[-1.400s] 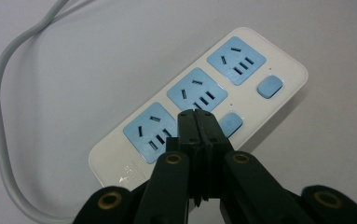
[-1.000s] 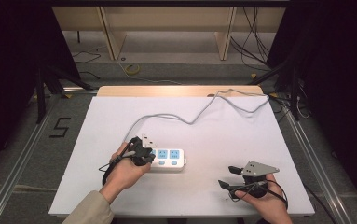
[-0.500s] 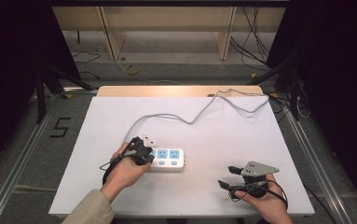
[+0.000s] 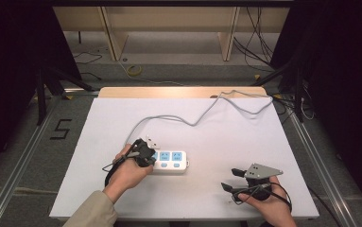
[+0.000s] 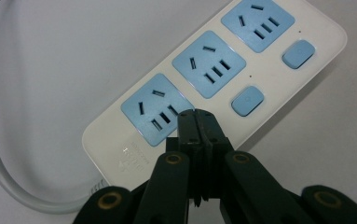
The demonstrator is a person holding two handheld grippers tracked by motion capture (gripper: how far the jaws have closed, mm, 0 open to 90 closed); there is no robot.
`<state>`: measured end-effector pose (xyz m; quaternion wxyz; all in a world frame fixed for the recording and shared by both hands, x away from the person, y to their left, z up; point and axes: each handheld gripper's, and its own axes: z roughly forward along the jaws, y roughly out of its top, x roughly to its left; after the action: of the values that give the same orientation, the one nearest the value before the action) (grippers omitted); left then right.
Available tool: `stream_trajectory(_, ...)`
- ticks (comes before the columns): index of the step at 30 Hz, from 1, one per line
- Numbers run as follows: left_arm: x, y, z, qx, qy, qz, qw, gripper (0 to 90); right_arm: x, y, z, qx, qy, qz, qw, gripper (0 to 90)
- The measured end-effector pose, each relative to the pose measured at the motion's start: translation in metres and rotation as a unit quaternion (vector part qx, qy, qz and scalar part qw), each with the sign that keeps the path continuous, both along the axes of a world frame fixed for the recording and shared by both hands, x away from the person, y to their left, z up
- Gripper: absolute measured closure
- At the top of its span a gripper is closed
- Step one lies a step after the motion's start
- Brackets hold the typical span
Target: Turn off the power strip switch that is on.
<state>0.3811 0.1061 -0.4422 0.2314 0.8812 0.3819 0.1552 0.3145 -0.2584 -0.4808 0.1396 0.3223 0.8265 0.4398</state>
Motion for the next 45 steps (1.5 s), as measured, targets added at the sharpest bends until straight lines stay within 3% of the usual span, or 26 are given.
stream_trajectory(26,0.0017,-0.0035,-0.0023,0.009,0.004,-0.004,0.9999,89.7,-0.0001,0.0001,-0.0001,0.0,0.0,0.001,1.0,33.1)
stream_trajectory(30,0.0009,-0.0051,-0.0028,0.002,0.011,-0.009,0.9999,89.8,-0.0003,0.0001,-0.0001,0.0,0.0,0.001,1.0,33.1)
stream_trajectory(40,0.0029,-0.0061,-0.0019,0.013,0.008,0.0,0.9999,89.9,-0.0008,-0.0005,0.0,0.0,-0.001,0.001,1.0,33.1)
stream_trajectory(42,0.003,-0.0043,-0.0013,0.039,-0.001,0.007,0.9992,89.9,-0.0007,-0.0006,-0.0001,-0.001,-0.001,0.001,1.0,33.1)
stream_trajectory(45,0.0046,0.0009,-0.0012,0.027,0.009,0.007,0.9996,89.9,-0.0006,-0.0002,-0.0001,0.0,0.0,0.002,1.0,33.1)
